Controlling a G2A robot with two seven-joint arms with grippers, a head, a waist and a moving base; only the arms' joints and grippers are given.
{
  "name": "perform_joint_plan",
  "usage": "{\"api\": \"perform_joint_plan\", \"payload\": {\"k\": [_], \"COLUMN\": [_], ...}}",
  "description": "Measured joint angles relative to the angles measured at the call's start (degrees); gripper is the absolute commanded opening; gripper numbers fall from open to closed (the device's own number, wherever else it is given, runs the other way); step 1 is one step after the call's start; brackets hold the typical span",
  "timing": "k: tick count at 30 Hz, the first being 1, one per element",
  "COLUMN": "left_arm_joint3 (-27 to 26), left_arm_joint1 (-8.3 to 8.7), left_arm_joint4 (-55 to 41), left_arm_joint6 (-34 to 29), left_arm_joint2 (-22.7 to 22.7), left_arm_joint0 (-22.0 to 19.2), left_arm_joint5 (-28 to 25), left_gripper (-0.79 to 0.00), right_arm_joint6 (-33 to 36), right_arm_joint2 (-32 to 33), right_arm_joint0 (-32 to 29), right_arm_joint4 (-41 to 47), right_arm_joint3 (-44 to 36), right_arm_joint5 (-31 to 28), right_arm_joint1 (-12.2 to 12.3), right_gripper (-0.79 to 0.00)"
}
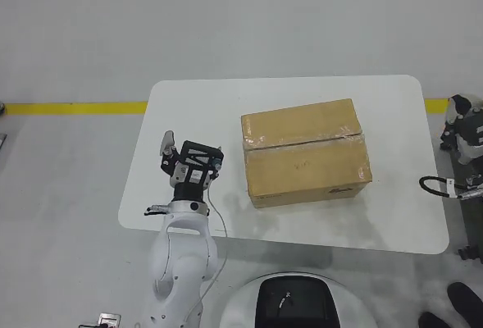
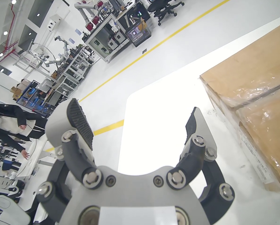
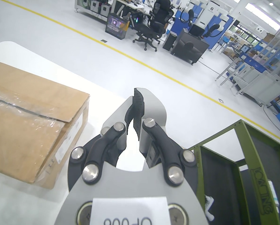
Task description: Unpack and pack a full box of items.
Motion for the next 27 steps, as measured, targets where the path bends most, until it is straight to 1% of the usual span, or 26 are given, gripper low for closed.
{"api": "perform_joint_plan", "payload": {"k": [3, 6, 7, 8, 9, 10, 11, 13, 14, 16, 17, 20, 23, 26, 27], "left_arm_joint3": [-0.1, -0.4, -0.4, -0.4, -0.4, -0.4, -0.4, -0.4, -0.4, -0.4, -0.4, -0.4, -0.4, -0.4, -0.4], "left_arm_joint1": [-0.12, -0.33, -0.35, -0.36, -0.36, -0.35, -0.35, -0.35, -0.35, -0.35, -0.35, -0.35, -0.35, -0.35, -0.35], "left_arm_joint4": [0.5, -0.4, -0.5, -0.6, -0.6, -0.5, -0.5, -0.5, -0.5, -0.5, -0.5, -0.5, -0.5, -0.5, -0.5], "left_arm_joint6": [-0.7, -2.0, -2.1, -2.1, -2.1, -2.1, -2.1, -2.1, -2.1, -2.1, -2.1, -2.1, -2.1, -2.1, -2.1], "left_arm_joint2": [0.2, 0.4, 0.5, 0.5, 0.5, 0.5, 0.5, 0.4, 0.4, 0.4, 0.4, 0.4, 0.4, 0.4, 0.4], "left_arm_joint0": [-0.3, -0.6, -0.6, -0.7, -0.6, -0.6, -0.6, -0.6, -0.6, -0.6, -0.6, -0.6, -0.6, -0.6, -0.6], "left_arm_joint5": [0.2, 1.0, 1.1, 1.1, 1.1, 1.0, 1.0, 1.0, 1.0, 1.0, 1.0, 1.0, 1.0, 1.0, 1.0], "left_gripper": [0.0, 0.0, 0.0, 0.0, -0.001, -0.001, 0.0, 0.0, -0.001, -0.001, -0.001, 0.0, -0.001, 0.0, -0.001], "right_arm_joint6": [-1.5, -2.6, -2.9, -3.2, -3.2, -3.3, -3.3, -3.2, -3.2, -3.2, -3.2, -3.2, -3.2, -3.2, -3.2], "right_arm_joint2": [-0.4, 0.8, 1.2, 1.6, 1.8, 1.8, 1.8, 1.8, 1.8, 1.8, 1.8, 1.8, 1.8, 1.8, 1.8], "right_arm_joint0": [-3.4, -6.6, -7.4, -8.2, -8.5, -8.5, -8.5, -8.5, -8.5, -8.5, -8.5, -8.5, -8.5, -8.5, -8.5], "right_arm_joint4": [0.3, 2.3, 2.8, 3.9, 4.7, 5.0, 5.0, 4.8, 4.8, 4.8, 4.8, 4.8, 4.8, 4.8, 4.8], "right_arm_joint3": [-1.5, -2.3, -2.4, -2.4, -2.4, -2.3, -2.3, -2.3, -2.3, -2.3, -2.3, -2.3, -2.3, -2.3, -2.3], "right_arm_joint5": [2.9, 4.8, 4.7, 4.3, 4.1, 4.0, 4.0, 4.0, 4.0, 4.0, 4.0, 4.0, 4.0, 4.0, 4.0], "right_arm_joint1": [-0.4, -0.8, -0.9, -0.9, -1.0, -1.0, -1.0, -1.0, -1.0, -1.0, -1.0, -1.0, -1.0, -1.0, -1.0], "right_gripper": [-0.785, -0.785, -0.114, 0.0, -0.779, -0.771, -0.73, -0.61, -0.521, -0.415, -0.336, -0.191, -0.075, -0.017, -0.009]}}
